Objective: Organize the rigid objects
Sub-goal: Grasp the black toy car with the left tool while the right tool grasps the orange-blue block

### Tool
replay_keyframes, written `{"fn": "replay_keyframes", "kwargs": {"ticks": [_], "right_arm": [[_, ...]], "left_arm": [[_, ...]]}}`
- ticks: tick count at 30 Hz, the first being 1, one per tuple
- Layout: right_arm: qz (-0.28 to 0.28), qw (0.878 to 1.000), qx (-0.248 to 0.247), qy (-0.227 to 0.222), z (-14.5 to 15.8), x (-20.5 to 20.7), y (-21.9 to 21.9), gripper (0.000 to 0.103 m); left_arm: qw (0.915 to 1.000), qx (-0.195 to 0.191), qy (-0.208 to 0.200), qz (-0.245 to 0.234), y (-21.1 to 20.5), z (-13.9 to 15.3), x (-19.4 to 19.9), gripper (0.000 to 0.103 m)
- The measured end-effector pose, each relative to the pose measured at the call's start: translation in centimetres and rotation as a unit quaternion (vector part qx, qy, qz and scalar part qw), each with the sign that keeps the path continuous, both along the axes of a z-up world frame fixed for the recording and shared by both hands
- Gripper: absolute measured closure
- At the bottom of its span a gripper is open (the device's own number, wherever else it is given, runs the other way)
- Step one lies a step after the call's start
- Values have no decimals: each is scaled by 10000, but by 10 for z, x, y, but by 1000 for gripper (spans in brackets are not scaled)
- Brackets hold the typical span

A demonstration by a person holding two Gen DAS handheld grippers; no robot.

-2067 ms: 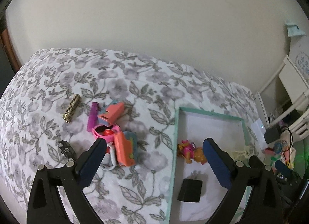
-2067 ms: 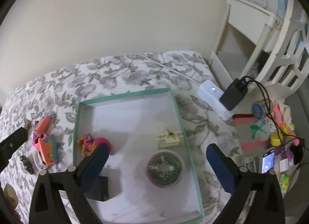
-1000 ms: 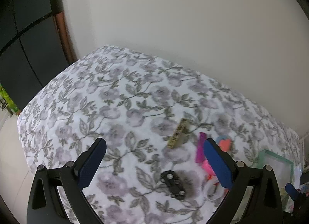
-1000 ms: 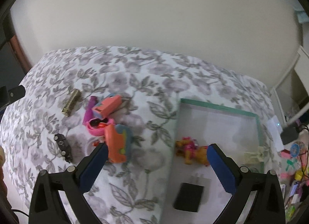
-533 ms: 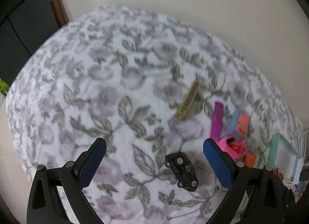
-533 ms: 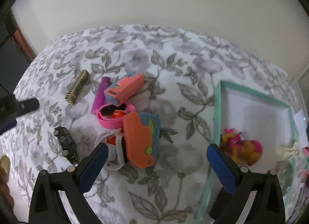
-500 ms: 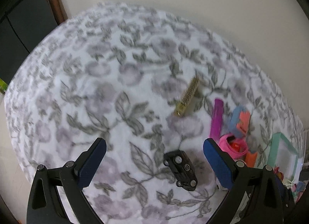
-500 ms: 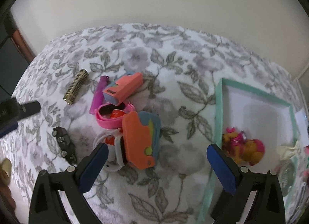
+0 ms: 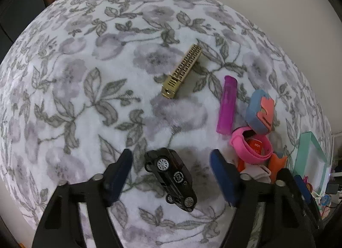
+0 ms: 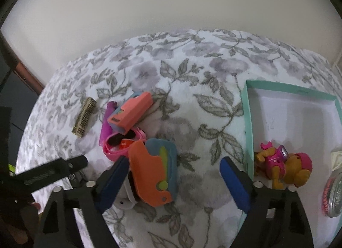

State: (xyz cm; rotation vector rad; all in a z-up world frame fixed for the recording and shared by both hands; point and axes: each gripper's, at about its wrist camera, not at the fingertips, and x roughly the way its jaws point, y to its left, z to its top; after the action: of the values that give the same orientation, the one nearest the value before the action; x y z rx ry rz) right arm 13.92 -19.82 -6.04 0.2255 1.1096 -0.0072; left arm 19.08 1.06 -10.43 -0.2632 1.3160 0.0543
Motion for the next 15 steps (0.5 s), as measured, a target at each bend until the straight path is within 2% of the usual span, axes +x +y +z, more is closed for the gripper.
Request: {"fn": "replay_keyframes", "kwargs": {"ticks": [9,10,12,15], "right_arm": [[65,9988,479,107,-12,3,1,28],[78,9986,505,108,-13,3,1,30],[75,9981,604,116,-15,3,1,32],[26,9964,838,137,-19,3,-3,35]], "left_arm": [[9996,-256,83,18,0,-4,2,30],[9996,-277,90,20,-1,-4,2,31],[9995,-288,104,36,-1,-5,2,40],[9995,-296,117,65,-1,-5,2,41]]}}
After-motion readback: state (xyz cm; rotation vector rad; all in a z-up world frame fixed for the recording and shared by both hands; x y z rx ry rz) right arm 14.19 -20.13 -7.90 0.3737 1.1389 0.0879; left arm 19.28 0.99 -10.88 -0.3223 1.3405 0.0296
